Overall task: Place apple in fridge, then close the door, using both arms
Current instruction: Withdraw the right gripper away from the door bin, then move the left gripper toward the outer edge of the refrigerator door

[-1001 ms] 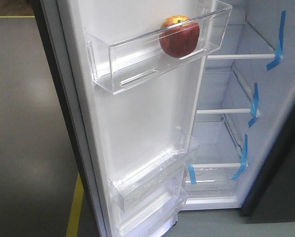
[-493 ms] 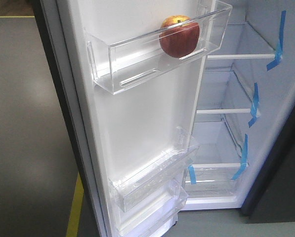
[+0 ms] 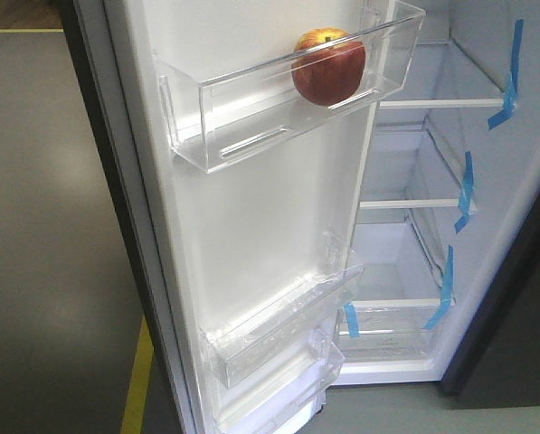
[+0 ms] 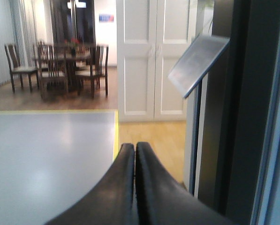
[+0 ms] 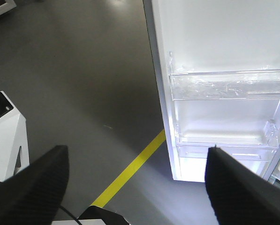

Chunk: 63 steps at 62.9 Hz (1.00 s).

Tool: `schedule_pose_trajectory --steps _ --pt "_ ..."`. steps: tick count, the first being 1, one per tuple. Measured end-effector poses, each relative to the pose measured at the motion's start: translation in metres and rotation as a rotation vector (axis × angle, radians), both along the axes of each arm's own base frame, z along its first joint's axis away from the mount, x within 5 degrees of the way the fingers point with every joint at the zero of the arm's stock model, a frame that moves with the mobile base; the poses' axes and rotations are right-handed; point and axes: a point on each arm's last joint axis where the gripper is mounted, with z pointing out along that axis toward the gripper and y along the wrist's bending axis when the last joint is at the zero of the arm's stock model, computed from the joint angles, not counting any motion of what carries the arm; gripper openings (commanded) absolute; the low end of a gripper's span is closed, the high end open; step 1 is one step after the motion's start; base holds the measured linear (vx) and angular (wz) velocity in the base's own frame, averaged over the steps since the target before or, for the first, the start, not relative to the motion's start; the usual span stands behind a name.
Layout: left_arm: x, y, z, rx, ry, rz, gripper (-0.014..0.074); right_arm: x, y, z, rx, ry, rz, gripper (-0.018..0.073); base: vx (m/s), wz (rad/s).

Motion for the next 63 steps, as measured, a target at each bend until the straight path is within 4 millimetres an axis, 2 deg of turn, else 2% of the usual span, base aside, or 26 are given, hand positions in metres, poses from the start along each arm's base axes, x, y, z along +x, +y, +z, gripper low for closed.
schedule_pose_trajectory --steps 9,16,29,42,63 --pt "0.024 0.0 0.029 0.014 0.123 0.003 -0.0006 0.0 0.0 0.0 0.0 0.0 0.0 0.0579 0.0 0.0" --pt "0.046 0.001 0.042 0.035 0.22 0.009 -0.0006 0.0 0.0 0.0 0.0 0.0 0.0 0.0579 0.0 0.0" --pt "0.093 0.003 0.045 0.059 0.412 0.016 -0.0006 0.0 0.0 0.0 -0.001 0.001 0.0 0.0579 0.0 0.0" --pt "0.137 0.002 0.024 0.061 0.535 0.01 -0.0006 0.0 0.0 0.0 -0.002 0.003 0.001 0.0579 0.0 0.0" --pt "0.184 0.002 -0.017 0.061 0.675 0.002 -0.0006 0.0 0.0 0.0 -0.002 0.003 0.001 0.0579 0.0 0.0"
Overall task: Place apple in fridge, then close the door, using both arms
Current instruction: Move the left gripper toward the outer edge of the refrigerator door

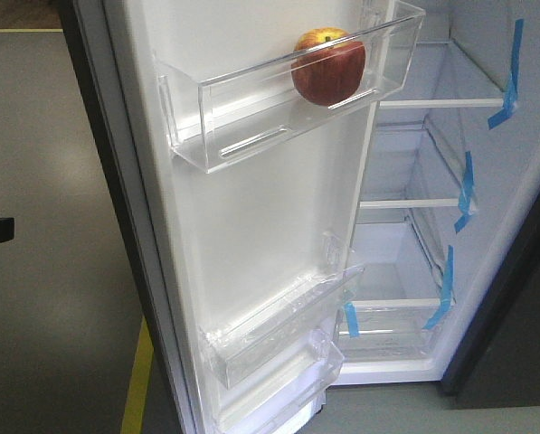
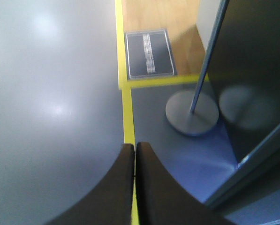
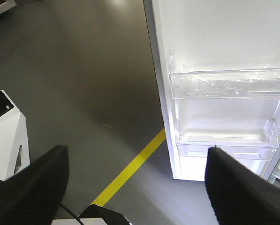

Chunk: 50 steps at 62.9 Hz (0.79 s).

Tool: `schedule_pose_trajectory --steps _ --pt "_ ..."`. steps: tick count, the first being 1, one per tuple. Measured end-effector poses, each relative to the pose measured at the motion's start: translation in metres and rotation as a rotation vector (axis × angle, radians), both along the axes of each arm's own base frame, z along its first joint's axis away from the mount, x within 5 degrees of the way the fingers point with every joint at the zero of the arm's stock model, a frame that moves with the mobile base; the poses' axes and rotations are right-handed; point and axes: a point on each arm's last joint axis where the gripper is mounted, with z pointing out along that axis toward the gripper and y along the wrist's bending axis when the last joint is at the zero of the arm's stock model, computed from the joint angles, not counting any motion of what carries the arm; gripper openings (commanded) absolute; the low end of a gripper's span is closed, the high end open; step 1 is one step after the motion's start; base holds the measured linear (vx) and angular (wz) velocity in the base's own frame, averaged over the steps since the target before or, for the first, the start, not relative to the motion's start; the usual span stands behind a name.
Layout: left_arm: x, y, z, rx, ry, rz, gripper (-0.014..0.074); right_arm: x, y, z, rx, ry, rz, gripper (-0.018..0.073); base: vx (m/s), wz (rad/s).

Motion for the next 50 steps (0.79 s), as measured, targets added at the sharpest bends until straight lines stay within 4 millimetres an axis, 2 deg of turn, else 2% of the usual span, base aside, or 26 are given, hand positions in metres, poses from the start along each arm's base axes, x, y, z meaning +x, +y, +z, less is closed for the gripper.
schedule_pose_trajectory --steps 7,20,38,50 --pt "0.017 0.0 -0.013 0.009 0.111 -0.003 -0.0006 0.0 0.0 0.0 0.0 0.0 0.0 0.0579 0.0 0.0" --pt "0.057 0.001 -0.023 0.037 0.242 -0.025 -0.0006 0.0 0.0 0.0 0.0 0.001 0.001 0.0579 0.0 0.0" --pt "0.114 -0.004 -0.025 0.031 0.279 -0.103 -0.0006 0.0 0.0 0.0 0.002 0.002 0.001 0.0579 0.0 0.0" --pt "0.149 -0.018 -0.029 -0.078 0.294 -0.204 -0.0006 0.0 0.0 0.0 0.002 0.002 0.001 0.0579 0.0 0.0"
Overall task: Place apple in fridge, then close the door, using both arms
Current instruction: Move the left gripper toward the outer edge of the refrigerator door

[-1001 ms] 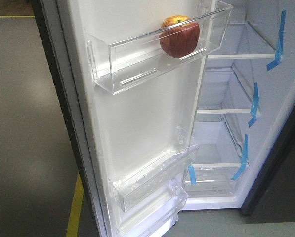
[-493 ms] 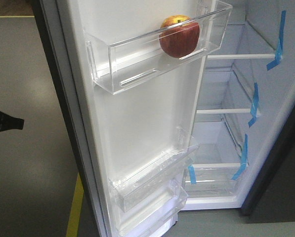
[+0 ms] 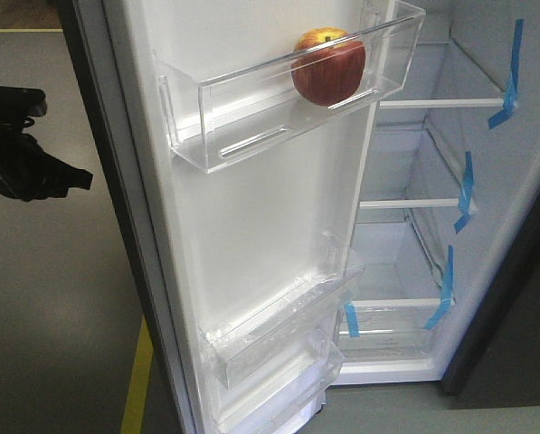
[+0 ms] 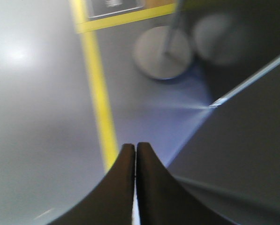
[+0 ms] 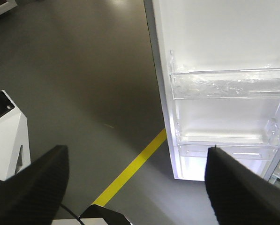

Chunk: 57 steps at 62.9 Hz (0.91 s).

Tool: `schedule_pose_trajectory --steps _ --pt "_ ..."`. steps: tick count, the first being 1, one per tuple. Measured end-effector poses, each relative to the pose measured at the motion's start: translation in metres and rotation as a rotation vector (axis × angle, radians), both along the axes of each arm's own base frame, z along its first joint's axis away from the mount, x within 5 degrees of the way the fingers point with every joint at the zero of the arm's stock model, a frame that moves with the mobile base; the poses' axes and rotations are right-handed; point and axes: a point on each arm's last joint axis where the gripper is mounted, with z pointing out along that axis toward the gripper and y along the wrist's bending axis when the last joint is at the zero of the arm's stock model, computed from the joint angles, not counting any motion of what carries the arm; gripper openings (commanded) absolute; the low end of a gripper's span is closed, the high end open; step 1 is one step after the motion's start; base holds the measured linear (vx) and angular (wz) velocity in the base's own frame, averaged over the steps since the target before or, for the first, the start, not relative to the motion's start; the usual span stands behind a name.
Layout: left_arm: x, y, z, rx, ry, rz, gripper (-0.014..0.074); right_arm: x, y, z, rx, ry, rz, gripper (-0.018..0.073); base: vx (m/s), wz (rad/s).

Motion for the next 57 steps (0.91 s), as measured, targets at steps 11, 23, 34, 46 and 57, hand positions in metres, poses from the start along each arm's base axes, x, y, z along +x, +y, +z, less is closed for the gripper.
schedule_pose_trajectory --steps 11,23,34,46,57 --pt "0.025 -0.013 -0.004 -0.137 0.002 -0.058 -0.0006 0.0 0.0 0.0 0.001 0.0 0.0 0.0579 0.0 0.0" --pt "0.038 -0.027 -0.005 -0.307 -0.006 -0.116 -0.0006 0.0 0.0 0.0 0.001 0.0 0.0 0.0579 0.0 0.0" --pt "0.036 -0.037 0.001 -0.423 -0.022 -0.186 -0.0006 0.0 0.0 0.0 0.001 0.0 0.0 0.0579 0.0 0.0" --pt "0.03 -0.044 0.003 -0.485 0.021 -0.257 -0.0006 0.0 0.0 0.0 0.001 0.0 0.0 0.0579 0.0 0.0" --pt "0.023 -0.06 0.01 -0.487 0.034 -0.316 -0.0006 0.0 0.0 0.0 0.001 0.0 0.0 0.0579 0.0 0.0"
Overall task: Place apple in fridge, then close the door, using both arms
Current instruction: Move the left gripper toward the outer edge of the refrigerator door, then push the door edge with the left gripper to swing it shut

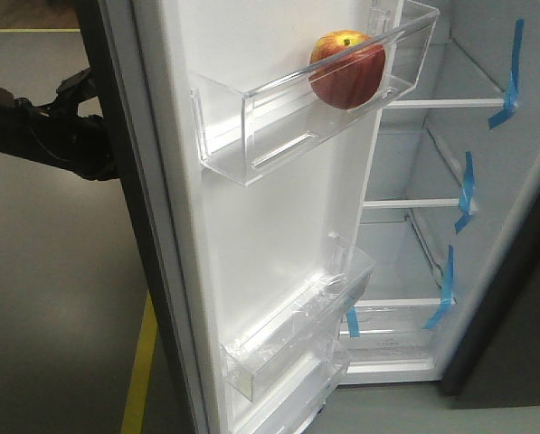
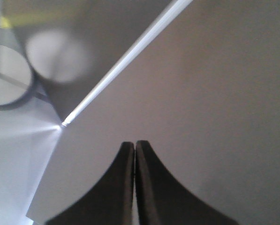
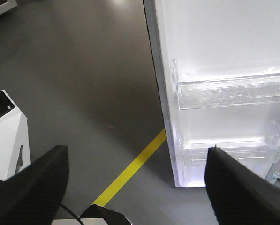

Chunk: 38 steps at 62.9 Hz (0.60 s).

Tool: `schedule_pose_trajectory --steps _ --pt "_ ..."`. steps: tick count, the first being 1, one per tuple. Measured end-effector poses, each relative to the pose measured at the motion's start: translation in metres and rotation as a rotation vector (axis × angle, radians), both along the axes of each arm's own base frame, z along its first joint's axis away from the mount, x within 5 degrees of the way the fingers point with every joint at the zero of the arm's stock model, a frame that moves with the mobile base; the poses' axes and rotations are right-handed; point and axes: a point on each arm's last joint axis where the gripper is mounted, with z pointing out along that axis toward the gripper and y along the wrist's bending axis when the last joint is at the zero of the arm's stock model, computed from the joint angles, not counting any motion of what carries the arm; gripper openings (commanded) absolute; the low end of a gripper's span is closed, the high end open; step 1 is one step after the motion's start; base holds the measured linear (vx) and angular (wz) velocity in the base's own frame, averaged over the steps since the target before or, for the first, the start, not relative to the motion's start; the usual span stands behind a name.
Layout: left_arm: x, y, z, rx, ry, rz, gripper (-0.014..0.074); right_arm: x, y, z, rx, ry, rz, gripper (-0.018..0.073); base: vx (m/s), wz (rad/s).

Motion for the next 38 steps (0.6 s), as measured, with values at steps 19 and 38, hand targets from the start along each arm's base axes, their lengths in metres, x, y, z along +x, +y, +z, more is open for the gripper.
schedule_pose_trajectory --steps 19,38 --pt "-0.026 -0.056 0.031 -0.005 -0.086 -0.132 -0.0006 0.0 0.0 0.0 0.0 0.0 0.0 0.0579 0.0 0.0" --pt "-0.05 -0.112 0.037 -0.018 -0.108 -0.265 -0.0006 0.0 0.0 0.0 0.0 0.0 0.0 0.0579 0.0 0.0"
